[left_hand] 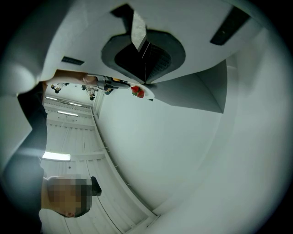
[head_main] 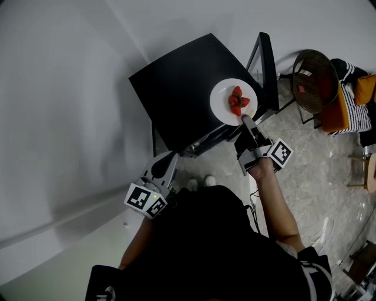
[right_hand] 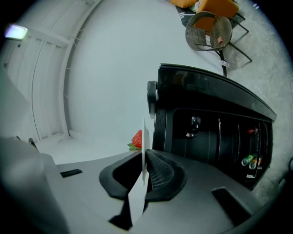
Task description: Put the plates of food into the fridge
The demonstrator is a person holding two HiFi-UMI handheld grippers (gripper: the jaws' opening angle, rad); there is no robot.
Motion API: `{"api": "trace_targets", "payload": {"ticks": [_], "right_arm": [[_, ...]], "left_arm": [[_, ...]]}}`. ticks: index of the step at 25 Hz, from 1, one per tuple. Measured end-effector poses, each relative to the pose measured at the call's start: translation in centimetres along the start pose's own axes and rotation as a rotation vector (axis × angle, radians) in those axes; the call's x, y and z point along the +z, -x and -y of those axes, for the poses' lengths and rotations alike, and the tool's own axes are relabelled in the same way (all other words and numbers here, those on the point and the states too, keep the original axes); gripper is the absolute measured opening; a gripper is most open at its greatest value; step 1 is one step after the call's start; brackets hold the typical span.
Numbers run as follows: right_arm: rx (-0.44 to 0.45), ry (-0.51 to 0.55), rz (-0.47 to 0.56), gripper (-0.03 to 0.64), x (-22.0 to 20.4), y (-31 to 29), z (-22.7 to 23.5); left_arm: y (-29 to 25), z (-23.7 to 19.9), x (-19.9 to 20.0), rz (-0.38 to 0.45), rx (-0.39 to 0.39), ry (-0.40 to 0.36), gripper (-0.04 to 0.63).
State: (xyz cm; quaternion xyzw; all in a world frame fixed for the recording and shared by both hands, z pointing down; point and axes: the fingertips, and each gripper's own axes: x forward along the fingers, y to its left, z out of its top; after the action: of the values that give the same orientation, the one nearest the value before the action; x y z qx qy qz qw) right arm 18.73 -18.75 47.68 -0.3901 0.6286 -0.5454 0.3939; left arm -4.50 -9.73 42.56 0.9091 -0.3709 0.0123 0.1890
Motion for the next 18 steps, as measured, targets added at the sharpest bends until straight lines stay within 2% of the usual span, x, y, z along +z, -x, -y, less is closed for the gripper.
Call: {"api": "trace_targets", "payload": {"ticks": [10, 15, 18], "right_arm": [[-0.02, -0.03, -0.004, 0.034, -0.2, 1.4, 0.5], [-0.058, -0.012, 0.016, 0.034, 0.2, 0.6, 1.1], [-0.051, -0.014, 0.028, 0.034, -0.7, 4.5, 0.1]], "left_arm": [[-0.5, -0.5, -0.3, -0.008, -0.024, 0.005, 0.023], [-2.1, -3.1, 0.3, -0.02, -0.057, 0.018, 0.023], [0.1, -0.2, -0.5, -0.021, -0.065, 0.007, 0.023]]}}
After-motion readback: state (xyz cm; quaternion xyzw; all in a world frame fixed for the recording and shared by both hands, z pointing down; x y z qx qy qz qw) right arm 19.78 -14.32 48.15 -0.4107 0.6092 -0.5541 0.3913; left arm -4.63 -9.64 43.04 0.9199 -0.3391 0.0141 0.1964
